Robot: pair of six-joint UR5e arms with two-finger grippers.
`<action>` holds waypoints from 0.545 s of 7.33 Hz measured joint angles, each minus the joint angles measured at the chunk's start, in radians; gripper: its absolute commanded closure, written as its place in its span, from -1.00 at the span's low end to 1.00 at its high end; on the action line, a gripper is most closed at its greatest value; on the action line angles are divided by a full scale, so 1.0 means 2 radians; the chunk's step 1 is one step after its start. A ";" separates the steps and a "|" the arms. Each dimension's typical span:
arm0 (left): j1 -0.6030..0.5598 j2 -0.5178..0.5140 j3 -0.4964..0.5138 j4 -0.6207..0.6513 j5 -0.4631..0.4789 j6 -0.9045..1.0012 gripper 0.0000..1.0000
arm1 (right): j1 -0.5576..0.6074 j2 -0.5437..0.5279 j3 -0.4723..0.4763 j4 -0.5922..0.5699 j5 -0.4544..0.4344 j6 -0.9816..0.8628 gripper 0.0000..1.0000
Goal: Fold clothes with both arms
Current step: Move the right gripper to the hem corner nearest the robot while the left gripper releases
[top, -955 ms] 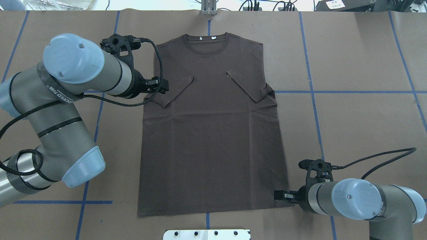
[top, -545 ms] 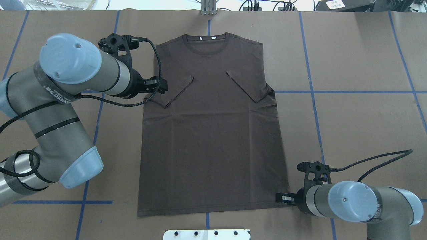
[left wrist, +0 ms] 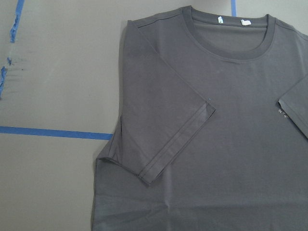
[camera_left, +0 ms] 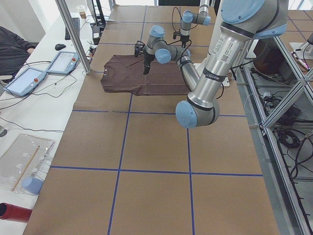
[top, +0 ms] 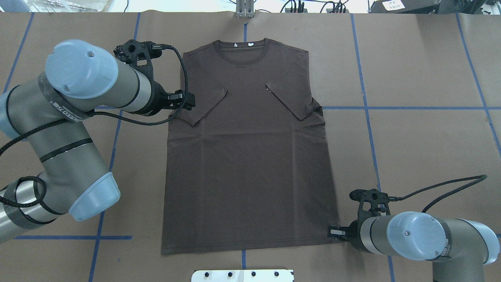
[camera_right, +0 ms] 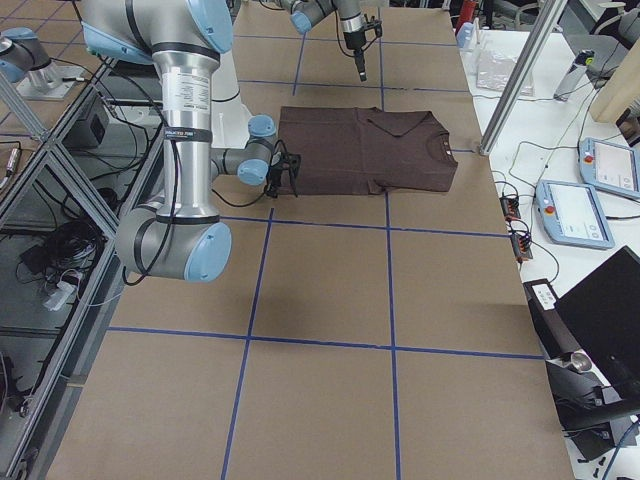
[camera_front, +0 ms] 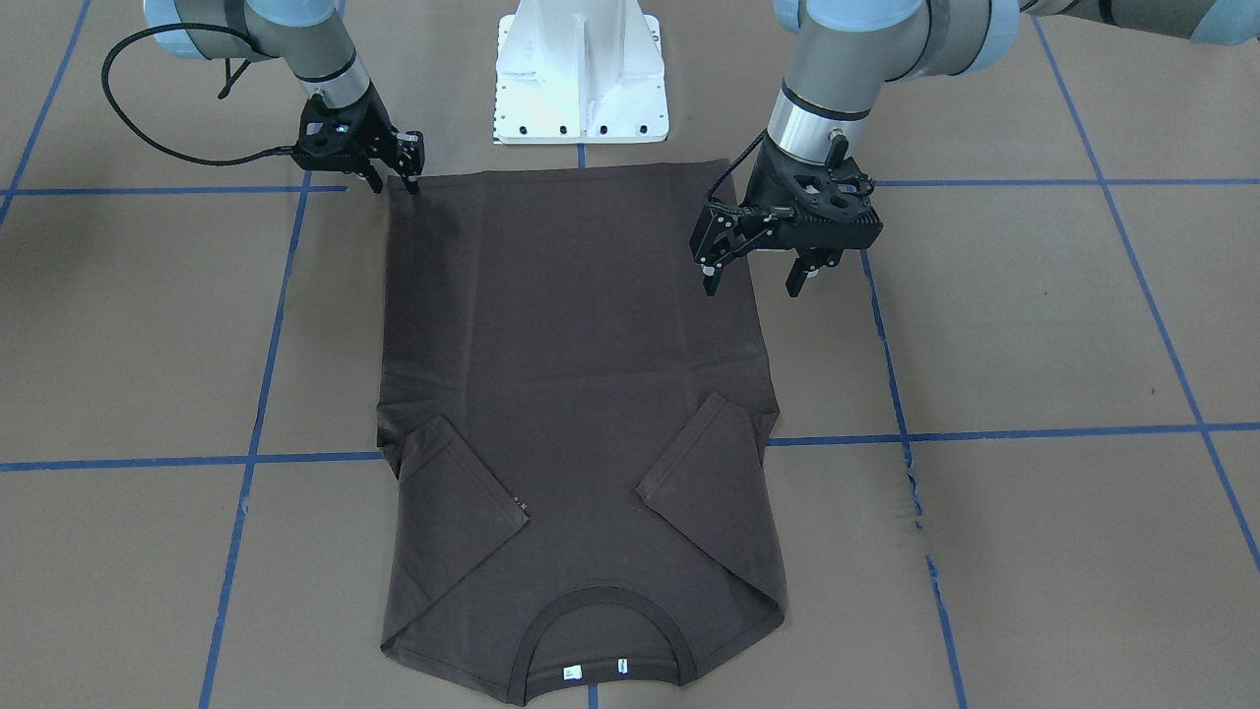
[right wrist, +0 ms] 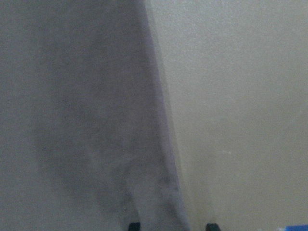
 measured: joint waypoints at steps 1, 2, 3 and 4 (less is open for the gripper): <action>0.000 0.001 0.000 0.000 0.000 0.000 -1.00 | 0.000 0.000 0.002 0.000 -0.001 0.000 1.00; 0.000 0.001 0.000 0.000 0.000 0.000 -1.00 | 0.000 -0.001 0.003 0.000 -0.001 0.000 1.00; 0.000 0.001 0.000 0.000 0.000 0.000 -1.00 | 0.000 -0.001 0.003 0.000 -0.002 0.000 1.00; -0.001 0.002 0.000 0.000 0.000 0.000 -1.00 | 0.000 0.000 0.004 0.000 -0.002 0.000 1.00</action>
